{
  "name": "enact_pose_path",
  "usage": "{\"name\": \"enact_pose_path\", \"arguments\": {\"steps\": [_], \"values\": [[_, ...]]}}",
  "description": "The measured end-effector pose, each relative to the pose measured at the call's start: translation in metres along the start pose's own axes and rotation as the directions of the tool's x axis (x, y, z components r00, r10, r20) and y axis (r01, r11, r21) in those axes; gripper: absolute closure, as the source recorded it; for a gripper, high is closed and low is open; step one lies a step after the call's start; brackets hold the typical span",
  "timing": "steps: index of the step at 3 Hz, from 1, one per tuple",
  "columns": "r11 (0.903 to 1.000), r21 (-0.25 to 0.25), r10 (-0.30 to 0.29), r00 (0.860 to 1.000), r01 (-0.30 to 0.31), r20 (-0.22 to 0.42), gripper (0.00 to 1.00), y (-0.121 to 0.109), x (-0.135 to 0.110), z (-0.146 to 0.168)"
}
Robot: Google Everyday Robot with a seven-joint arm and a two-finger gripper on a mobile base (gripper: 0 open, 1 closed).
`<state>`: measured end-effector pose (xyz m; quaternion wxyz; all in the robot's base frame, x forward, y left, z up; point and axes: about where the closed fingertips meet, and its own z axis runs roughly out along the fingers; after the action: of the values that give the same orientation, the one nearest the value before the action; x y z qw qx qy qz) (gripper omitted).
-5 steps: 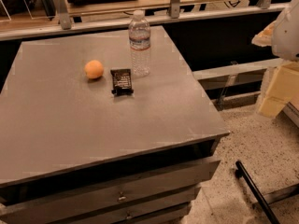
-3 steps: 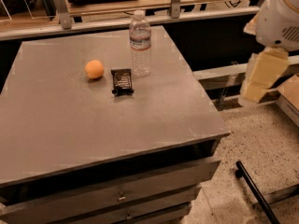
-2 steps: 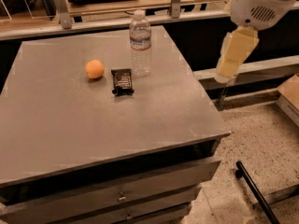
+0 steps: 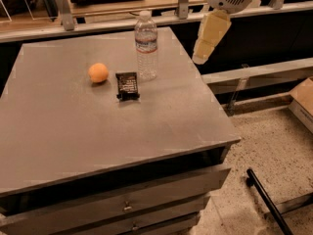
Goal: Pick water bottle
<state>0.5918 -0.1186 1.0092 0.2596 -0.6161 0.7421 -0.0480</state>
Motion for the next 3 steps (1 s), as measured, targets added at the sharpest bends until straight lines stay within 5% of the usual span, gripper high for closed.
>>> {"name": "enact_pose_path", "arguments": {"steps": [1, 2, 3], "values": [[0.9995, -0.028, -0.011, 0.996, 0.014, 0.092, 0.0, 0.0, -0.006, 0.003], [0.9978, -0.061, -0.005, 0.949, 0.026, 0.316, 0.0, -0.011, -0.033, 0.027], [0.992, -0.121, 0.039, 0.836, 0.034, 0.548, 0.0, -0.031, -0.089, 0.061]]}}
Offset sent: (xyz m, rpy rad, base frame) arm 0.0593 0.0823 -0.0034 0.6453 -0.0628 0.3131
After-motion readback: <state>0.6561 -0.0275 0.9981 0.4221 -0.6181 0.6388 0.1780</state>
